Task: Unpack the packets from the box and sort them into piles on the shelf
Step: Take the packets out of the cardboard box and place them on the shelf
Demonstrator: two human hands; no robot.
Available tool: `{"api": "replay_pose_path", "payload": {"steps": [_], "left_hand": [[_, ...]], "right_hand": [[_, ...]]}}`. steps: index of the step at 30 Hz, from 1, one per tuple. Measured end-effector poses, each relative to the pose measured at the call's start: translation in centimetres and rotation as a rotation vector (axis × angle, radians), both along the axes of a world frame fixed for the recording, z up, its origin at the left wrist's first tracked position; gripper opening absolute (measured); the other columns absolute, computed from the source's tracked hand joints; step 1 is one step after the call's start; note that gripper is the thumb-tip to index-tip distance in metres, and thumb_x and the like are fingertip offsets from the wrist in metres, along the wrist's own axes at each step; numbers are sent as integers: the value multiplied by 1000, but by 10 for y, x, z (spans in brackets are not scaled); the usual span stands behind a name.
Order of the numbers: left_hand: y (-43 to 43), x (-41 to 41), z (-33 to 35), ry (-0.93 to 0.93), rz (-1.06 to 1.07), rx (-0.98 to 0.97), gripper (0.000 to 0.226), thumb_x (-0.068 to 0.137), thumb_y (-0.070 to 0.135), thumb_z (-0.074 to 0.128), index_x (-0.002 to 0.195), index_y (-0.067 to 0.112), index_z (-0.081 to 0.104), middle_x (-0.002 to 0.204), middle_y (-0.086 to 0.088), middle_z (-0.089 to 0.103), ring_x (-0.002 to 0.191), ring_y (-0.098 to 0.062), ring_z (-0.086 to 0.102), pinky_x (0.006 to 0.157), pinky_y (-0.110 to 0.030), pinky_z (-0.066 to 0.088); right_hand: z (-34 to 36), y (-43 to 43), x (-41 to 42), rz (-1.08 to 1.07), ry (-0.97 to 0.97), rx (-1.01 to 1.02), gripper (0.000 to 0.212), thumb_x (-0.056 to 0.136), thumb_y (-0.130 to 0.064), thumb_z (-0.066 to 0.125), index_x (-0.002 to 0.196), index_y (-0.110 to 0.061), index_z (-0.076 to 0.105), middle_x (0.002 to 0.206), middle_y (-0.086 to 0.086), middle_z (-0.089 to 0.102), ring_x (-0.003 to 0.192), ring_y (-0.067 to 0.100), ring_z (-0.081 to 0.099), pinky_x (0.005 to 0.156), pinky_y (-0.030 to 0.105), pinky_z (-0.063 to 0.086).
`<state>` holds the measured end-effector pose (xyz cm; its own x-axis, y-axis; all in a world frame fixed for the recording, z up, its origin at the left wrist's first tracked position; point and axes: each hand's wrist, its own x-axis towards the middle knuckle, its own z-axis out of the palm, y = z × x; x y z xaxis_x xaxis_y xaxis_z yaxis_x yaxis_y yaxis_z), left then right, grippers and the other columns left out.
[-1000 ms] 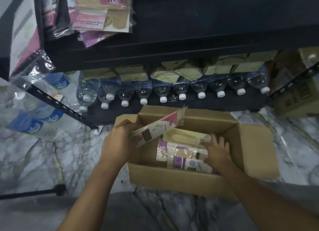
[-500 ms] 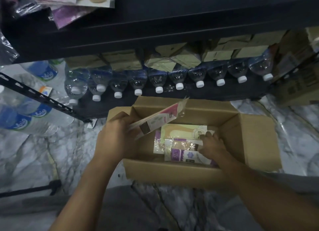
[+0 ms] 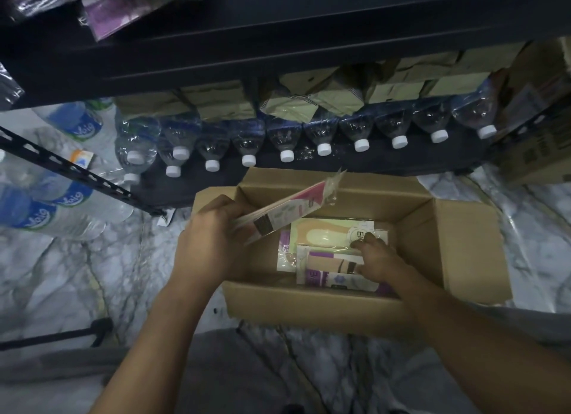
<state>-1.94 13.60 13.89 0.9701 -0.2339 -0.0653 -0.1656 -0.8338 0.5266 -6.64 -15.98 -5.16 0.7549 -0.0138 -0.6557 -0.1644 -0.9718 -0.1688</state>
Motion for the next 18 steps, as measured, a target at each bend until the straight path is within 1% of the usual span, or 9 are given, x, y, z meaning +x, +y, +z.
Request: {"api": "replay_pose_path", "payload": {"steps": [1, 3, 6, 8, 10, 12, 15, 16, 18], "left_hand": [[0, 0, -2, -1, -4, 0, 26, 78, 33, 63, 99, 23, 74, 94, 5, 60, 82, -25, 60, 67, -46, 53], [2, 1, -5, -7, -11, 3, 18, 81, 23, 71, 99, 22, 74, 93, 5, 60, 82, -25, 60, 67, -46, 53], [2, 1, -6, -23, -14, -2, 21, 80, 18, 74, 100, 25, 73, 92, 7, 59, 82, -23, 60, 68, -45, 53], [1, 1, -6, -32, -21, -11, 22, 80, 16, 74, 99, 26, 74, 91, 8, 58, 81, -22, 60, 68, -45, 53], [-1, 0, -5, -40, -20, -14, 23, 80, 16, 74, 99, 27, 74, 91, 10, 57, 82, -21, 60, 69, -44, 53], [-1, -1, -3, -41, -15, -14, 23, 80, 17, 74, 100, 28, 74, 91, 12, 56, 83, -20, 60, 69, -43, 53], [1, -4, 4, -39, -29, -29, 22, 80, 18, 74, 100, 27, 73, 91, 9, 58, 82, -20, 60, 68, -45, 53], [3, -6, 8, -42, -35, -34, 21, 80, 18, 74, 99, 27, 73, 91, 8, 59, 82, -20, 60, 67, -45, 53], [6, -11, 18, -66, -24, -33, 21, 80, 19, 74, 99, 27, 74, 90, 9, 58, 82, -21, 61, 65, -42, 53]], "right_hand": [[-1, 0, 0, 14, -2, -14, 61, 83, -33, 64, 139, -26, 41, 140, 5, 33, 128, 28, 37, 104, 44, 33], [-2, 0, -2, 17, -40, -26, 57, 82, -35, 65, 135, -26, 45, 137, 6, 33, 125, 29, 34, 103, 43, 34], [2, 1, -2, 28, -103, -33, 40, 79, -36, 67, 115, -26, 53, 128, 3, 39, 119, 27, 32, 98, 42, 32], [6, 2, -2, 21, -93, -10, 27, 77, -33, 68, 99, -28, 52, 118, 1, 48, 114, 24, 36, 94, 40, 31], [11, 3, -5, -77, -40, 80, 24, 77, -26, 69, 90, -28, 49, 112, 3, 55, 107, 22, 45, 90, 36, 37], [17, 3, -8, -185, -22, 177, 24, 76, -19, 71, 89, -26, 52, 112, 5, 57, 102, 23, 51, 87, 32, 46], [36, 4, -6, -239, -41, 251, 26, 76, -15, 74, 99, -22, 65, 111, 4, 61, 102, 22, 57, 90, 36, 50], [46, 4, -5, -242, -57, 267, 25, 76, -15, 75, 99, -21, 67, 108, 4, 63, 100, 22, 59, 89, 36, 51], [70, 3, 0, -259, -109, 311, 18, 75, -16, 76, 90, -21, 69, 99, 3, 65, 93, 21, 62, 83, 35, 53]]}}
